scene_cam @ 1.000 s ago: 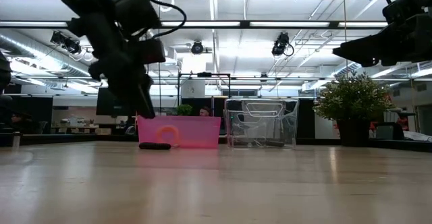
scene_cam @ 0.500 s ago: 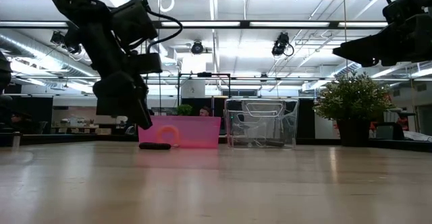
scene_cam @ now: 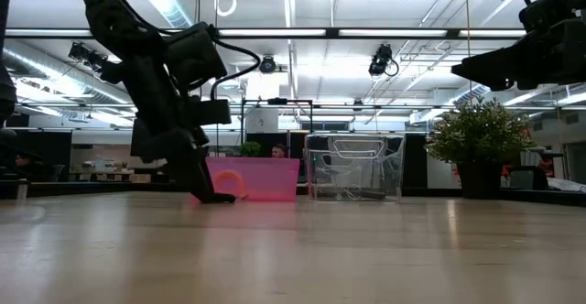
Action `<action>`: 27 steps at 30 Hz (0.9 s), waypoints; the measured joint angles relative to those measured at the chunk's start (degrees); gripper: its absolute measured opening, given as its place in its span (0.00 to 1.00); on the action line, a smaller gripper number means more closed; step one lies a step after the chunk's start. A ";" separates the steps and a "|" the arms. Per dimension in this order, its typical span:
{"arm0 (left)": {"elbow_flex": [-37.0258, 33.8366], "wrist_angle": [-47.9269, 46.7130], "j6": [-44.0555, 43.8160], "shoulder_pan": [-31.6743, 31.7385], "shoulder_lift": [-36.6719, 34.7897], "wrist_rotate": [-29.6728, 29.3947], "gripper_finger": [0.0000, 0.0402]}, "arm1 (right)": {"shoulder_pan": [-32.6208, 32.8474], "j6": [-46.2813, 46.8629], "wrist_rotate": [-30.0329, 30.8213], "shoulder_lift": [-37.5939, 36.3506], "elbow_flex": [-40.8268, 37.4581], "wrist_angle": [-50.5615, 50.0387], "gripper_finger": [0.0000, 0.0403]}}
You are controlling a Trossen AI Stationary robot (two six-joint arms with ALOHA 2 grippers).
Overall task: Sort spring keychains
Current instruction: Put the black spring keychain into the transparent bin
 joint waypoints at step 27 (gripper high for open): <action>3.30 -4.93 -1.31 -0.94 1.90 9.97 0.03 | 0.01 -0.02 -0.01 0.01 0.00 0.00 0.52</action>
